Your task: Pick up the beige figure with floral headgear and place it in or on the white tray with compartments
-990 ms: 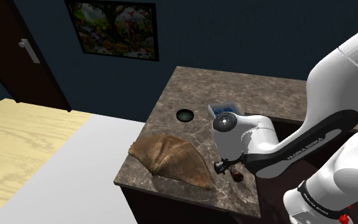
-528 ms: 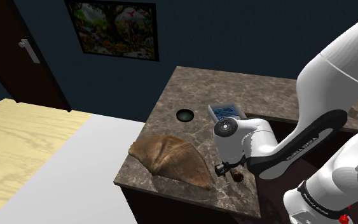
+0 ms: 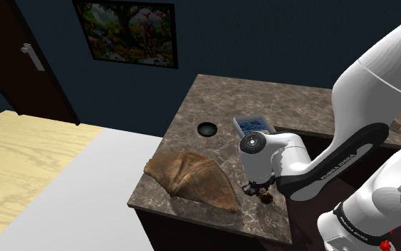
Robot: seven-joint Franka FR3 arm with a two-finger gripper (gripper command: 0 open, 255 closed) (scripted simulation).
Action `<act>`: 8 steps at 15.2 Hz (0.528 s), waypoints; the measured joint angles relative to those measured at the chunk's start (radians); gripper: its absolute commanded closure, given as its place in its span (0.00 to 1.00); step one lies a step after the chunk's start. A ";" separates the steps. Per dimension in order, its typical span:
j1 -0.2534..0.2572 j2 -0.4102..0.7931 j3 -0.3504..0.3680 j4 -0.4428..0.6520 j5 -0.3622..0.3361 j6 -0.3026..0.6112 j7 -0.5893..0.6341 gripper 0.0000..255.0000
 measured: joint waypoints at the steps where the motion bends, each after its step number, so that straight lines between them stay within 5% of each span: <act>1: 0.000 0.000 0.000 0.000 0.000 0.000 0.000 1.00; 8: 0.008 -0.027 0.002 -0.004 0.034 -0.014 -0.027 1.00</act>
